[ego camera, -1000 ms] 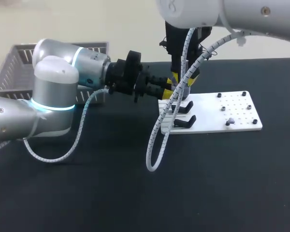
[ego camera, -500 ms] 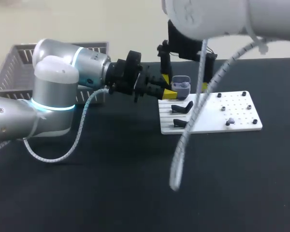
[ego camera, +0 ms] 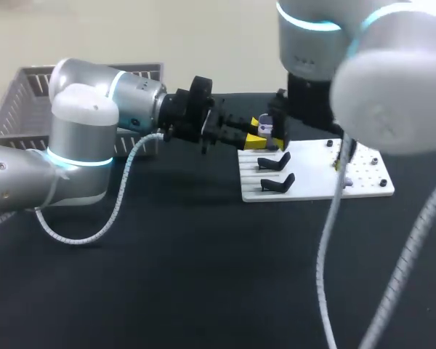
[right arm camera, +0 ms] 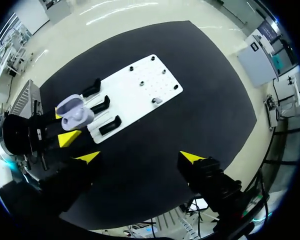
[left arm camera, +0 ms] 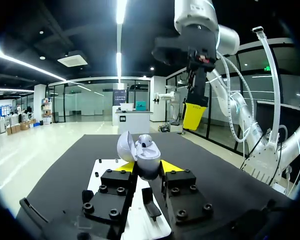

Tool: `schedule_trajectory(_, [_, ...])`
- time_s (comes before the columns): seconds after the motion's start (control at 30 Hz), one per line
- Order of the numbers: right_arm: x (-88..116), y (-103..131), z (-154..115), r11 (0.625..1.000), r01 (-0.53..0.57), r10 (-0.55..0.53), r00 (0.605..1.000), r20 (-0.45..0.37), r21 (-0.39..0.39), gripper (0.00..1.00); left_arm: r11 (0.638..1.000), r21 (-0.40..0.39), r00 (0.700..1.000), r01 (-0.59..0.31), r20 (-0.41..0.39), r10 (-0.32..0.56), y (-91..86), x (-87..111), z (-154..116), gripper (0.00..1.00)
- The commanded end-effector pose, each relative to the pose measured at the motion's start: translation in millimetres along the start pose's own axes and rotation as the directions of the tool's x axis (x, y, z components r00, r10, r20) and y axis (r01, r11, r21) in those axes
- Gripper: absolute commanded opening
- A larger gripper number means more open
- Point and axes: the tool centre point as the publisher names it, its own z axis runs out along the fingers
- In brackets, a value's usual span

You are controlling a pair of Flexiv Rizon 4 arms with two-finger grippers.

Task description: Pick up each earbud case from the left stands, insert the matching earbuds, close the lid, and place the case in the box.

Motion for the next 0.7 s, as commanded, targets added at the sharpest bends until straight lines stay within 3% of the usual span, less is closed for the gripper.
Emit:
schedule_trajectory(0.03, [0,-33,11,0.954,-0.019,0.04,0.997,0.063,-0.299,0.98,1.0,0.002,1.0,0.001,-0.001,-0.001,0.6,-0.1,0,0.0])
schedule_trajectory(0.33, [-18,-56,44,0.943,-0.069,0.08,0.997,0.021,-0.325,0.98,1.0,0.002,1.0,0.001,-0.001,-0.001,0.6,-0.1,0,0.0])
schedule_trajectory(0.7, [-45,-54,56,0.943,-0.095,0.086,0.995,-0.041,-0.32,1.0,1.0,0.002,1.0,0.001,-0.001,-0.001,0.6,-0.1,0,0.0])
